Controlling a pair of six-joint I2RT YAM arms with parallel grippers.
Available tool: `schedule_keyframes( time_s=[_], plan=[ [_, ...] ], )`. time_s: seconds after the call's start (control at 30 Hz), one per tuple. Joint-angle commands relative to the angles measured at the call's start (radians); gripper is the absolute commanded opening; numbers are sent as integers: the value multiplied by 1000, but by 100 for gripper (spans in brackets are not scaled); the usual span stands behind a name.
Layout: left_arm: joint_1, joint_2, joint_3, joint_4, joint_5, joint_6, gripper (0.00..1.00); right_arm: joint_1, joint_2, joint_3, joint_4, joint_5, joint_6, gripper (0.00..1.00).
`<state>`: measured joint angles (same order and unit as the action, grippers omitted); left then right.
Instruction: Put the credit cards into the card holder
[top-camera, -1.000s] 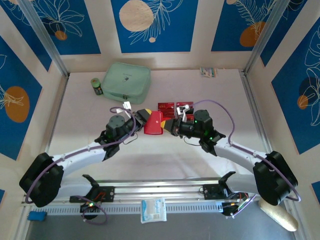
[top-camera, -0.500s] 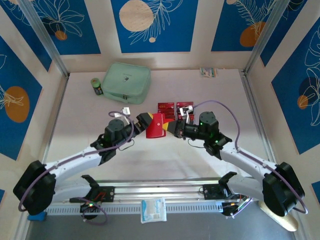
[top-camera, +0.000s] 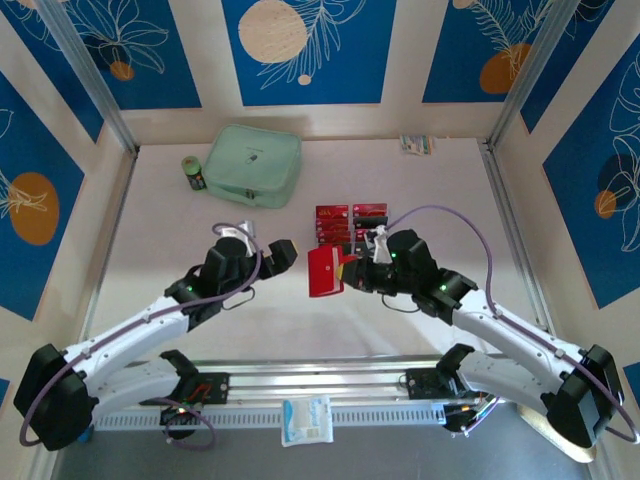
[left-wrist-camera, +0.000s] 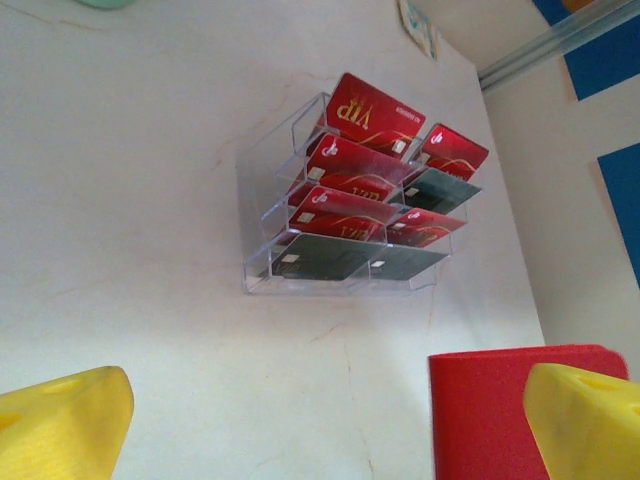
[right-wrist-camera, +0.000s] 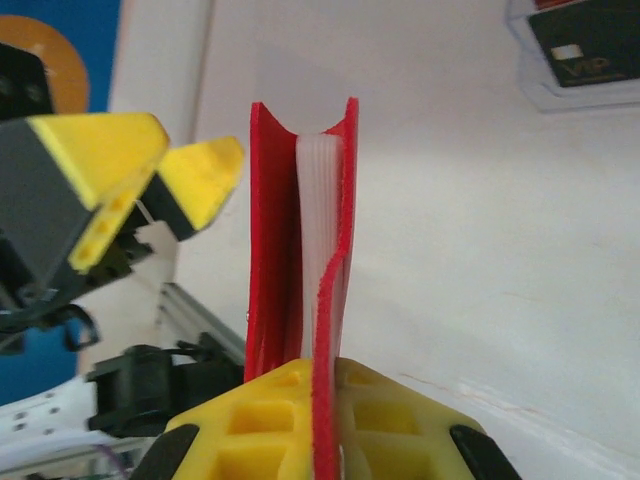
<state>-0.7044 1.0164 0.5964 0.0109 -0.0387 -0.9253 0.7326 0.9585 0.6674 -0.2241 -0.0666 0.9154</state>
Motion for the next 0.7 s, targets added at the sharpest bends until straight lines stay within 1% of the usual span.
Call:
schedule_keyframes(
  time_s=[0.0, 0.1, 0.27, 0.57, 0.67],
  plan=[
    [5, 47, 58, -64, 63, 47, 100, 69, 40, 73, -180, 194, -75, 0],
    [0, 100, 81, -66, 108, 51, 100, 135, 103, 119, -243, 293, -83, 0],
    [-15, 166, 77, -44, 140, 39, 100, 205, 204, 164, -287, 399, -86, 0],
    [-38, 218, 37, 4, 132, 20, 100, 304, 365, 259, -390, 562, -82, 0],
    [-45, 239, 34, 13, 130, 20, 100, 323, 426, 296, -420, 590, -75, 0]
  ],
)
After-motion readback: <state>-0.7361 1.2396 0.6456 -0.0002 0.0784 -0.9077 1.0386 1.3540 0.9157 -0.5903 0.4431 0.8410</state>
